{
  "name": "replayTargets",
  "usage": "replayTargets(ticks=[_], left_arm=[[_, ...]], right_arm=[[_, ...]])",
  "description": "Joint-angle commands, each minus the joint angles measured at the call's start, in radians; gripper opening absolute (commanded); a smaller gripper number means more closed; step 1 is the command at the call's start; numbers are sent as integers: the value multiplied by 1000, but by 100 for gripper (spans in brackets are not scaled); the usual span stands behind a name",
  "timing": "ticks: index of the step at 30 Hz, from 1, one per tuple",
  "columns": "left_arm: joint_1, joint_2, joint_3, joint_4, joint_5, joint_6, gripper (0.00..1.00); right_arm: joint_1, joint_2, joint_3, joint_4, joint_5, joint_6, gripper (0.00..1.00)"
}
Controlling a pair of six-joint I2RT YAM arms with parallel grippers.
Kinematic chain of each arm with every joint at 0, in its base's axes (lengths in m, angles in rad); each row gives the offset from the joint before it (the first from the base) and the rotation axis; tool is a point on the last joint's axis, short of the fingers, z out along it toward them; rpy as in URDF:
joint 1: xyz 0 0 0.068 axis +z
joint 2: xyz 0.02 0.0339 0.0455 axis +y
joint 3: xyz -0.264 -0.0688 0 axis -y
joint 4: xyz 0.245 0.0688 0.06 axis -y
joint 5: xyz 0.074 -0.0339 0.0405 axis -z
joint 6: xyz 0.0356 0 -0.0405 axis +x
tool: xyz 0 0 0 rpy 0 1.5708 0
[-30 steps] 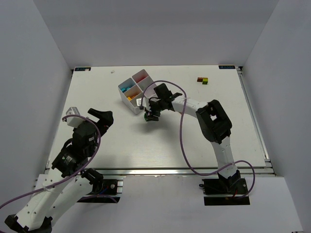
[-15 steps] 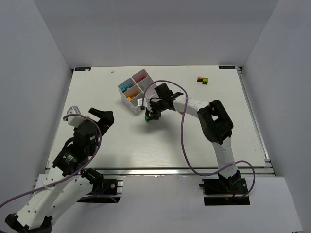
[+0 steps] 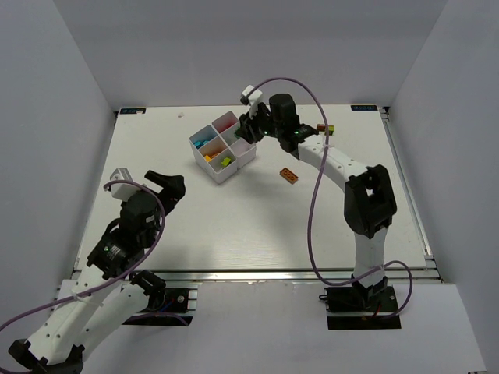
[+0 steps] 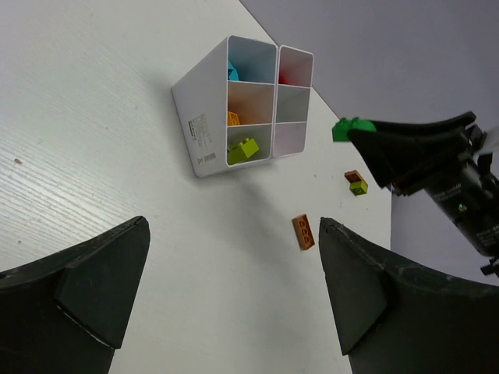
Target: Sort the legos into containers by color
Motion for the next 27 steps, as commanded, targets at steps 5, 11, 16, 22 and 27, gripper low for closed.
replayTargets(ticks=[5,11,16,22,27], left_arm=[[3,4,-5,10,6,8,98],[3,-3,-5,-2,5,-1,98],[3,2,0,-2,3,2,98],[3,16,2,4,8,5,98],[3,23,0,13,9,5,98]], right_arm=[[11,138,135,104,139,175,0],[11,225,217,110,137,130,1],[11,248,205,139,128,109,6],[11,268,204,152,134,95,21],[9,288,210,153,142,73,39]])
